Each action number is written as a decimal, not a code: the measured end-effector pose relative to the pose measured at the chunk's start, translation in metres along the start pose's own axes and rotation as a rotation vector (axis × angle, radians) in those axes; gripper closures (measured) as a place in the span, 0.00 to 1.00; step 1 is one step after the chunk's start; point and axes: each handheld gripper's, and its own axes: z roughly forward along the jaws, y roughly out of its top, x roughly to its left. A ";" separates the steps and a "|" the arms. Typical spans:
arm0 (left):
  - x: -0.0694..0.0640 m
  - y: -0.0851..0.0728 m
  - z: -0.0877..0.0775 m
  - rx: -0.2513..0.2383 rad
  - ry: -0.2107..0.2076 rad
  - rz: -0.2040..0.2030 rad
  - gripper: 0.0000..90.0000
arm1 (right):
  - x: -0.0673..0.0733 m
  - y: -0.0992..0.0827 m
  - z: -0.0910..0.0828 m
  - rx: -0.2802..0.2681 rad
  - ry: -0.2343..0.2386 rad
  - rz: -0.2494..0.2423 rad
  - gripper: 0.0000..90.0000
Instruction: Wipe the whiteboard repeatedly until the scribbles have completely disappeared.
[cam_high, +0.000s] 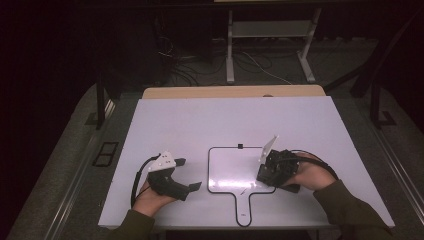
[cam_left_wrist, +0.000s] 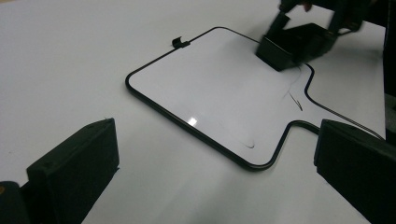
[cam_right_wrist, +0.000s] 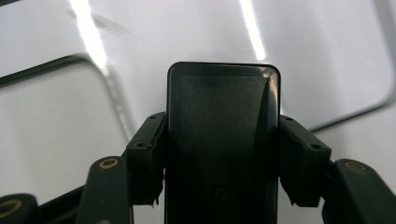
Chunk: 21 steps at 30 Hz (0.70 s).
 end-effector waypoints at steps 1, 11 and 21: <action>0.000 0.000 0.000 0.001 0.001 0.000 0.00 | 0.007 -0.001 -0.001 0.002 0.019 -0.018 0.43; 0.000 0.001 0.001 0.005 -0.001 0.003 0.00 | -0.011 0.013 0.005 0.000 -0.040 0.019 0.43; -0.001 0.001 0.003 0.010 -0.007 0.011 0.00 | 0.057 0.054 0.013 -0.003 0.073 -0.210 0.43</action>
